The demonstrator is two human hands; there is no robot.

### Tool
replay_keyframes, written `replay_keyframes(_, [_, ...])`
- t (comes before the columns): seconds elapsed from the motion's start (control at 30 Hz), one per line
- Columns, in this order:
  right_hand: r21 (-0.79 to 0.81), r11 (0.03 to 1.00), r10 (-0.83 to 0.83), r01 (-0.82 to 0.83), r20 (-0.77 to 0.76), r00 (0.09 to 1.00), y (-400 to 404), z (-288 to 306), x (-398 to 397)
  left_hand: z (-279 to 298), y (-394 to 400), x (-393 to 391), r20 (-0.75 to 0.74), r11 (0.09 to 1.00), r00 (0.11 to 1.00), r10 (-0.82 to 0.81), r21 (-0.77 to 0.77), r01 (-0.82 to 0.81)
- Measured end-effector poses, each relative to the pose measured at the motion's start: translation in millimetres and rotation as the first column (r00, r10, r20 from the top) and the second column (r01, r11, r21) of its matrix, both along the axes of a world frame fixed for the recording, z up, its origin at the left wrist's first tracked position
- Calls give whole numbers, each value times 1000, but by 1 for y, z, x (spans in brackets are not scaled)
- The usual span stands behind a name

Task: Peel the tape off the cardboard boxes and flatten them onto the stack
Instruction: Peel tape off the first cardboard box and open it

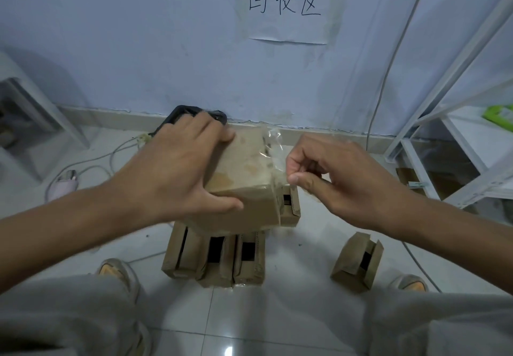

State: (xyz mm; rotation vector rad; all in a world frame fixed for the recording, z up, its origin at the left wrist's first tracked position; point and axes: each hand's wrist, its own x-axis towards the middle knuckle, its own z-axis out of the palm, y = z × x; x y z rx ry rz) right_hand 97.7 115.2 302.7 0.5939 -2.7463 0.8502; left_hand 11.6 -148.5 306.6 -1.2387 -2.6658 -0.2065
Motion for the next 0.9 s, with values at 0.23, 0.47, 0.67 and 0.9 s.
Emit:
replay_keyframes(0.23, [-217, 974, -44, 71, 126, 991, -2, -1, 6, 3, -2, 7, -49, 999, 999, 21, 35, -19])
replay_keyframes(0.47, [-324, 930, -69, 173, 308, 949, -7, -5, 4, -5, 4, 7, -76, 1000, 997, -1, -9, 0])
replay_keyframes(0.67, [-403, 907, -11, 123, 268, 963, -12, -11, 3, -9, 5, 3, -97, 998, 995, -14, -59, 9])
replay_keyframes(0.9, [-541, 764, 53, 351, 595, 802, -4, 0, 1, -9, -3, -6, -83, 999, 996, 35, 42, -31])
